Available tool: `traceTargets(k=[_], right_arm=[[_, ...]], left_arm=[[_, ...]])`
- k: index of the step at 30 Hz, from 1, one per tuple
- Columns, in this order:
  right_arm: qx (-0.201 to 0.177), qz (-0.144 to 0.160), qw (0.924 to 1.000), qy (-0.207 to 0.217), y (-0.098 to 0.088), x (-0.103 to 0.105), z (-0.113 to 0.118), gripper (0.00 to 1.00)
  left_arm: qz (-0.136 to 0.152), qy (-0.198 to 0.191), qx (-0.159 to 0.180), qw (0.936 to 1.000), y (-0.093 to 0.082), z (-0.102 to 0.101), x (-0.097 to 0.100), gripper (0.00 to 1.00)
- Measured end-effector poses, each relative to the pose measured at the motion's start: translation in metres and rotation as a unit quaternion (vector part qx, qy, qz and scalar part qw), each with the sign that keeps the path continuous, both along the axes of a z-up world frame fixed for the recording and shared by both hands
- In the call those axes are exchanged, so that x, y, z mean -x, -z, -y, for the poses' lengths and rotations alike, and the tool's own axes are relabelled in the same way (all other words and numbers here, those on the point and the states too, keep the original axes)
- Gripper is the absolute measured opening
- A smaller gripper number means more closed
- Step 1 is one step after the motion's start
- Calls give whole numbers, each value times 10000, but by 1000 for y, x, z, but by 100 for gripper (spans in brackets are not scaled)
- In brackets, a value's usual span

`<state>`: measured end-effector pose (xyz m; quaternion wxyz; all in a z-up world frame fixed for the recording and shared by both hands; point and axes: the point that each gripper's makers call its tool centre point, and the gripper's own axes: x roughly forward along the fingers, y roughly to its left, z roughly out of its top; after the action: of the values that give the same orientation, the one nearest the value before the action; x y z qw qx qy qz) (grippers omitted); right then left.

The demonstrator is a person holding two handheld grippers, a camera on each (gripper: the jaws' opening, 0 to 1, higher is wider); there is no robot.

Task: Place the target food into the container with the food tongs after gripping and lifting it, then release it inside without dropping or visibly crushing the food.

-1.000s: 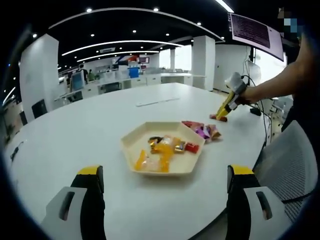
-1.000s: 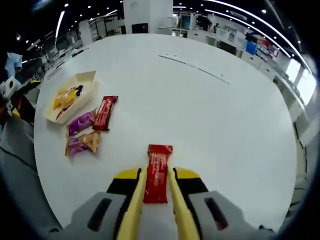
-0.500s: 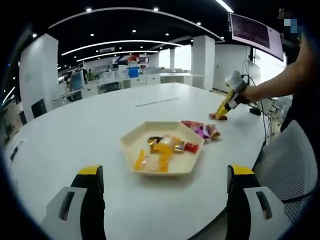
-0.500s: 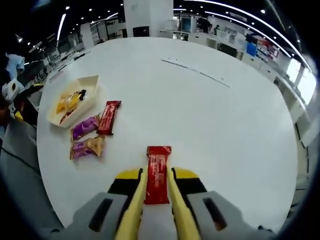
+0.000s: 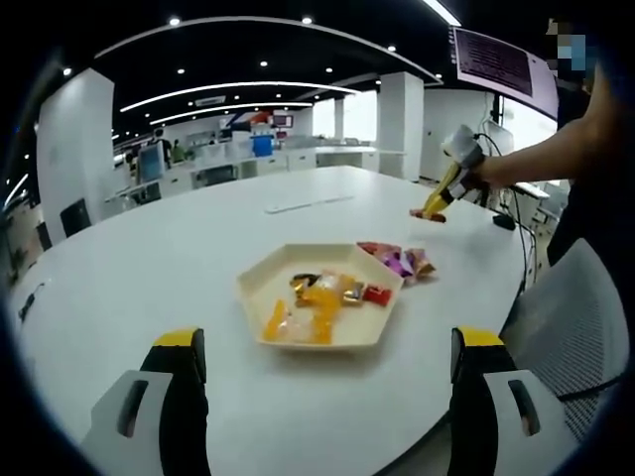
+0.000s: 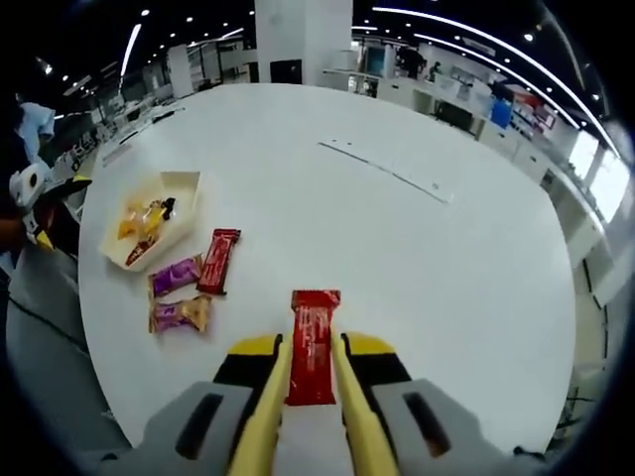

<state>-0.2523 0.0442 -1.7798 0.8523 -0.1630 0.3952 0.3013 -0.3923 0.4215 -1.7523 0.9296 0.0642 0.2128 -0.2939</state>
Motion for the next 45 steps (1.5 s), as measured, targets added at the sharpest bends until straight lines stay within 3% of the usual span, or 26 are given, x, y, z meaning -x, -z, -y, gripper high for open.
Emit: traceTargets(k=[12, 22, 45], right_arm=[[-38, 149, 9997, -210, -24, -8, -14, 22], [-109, 267, 9985, -465, -42, -10, -38, 22], [-408, 523, 9876, -1422, -77, -15, -154, 23]], left_arm=[[24, 19, 1, 10000, -1, 1, 0, 100], [28, 58, -19, 10000, 0, 2, 1, 100], [120, 15, 34, 9999, -5, 1, 0, 100]])
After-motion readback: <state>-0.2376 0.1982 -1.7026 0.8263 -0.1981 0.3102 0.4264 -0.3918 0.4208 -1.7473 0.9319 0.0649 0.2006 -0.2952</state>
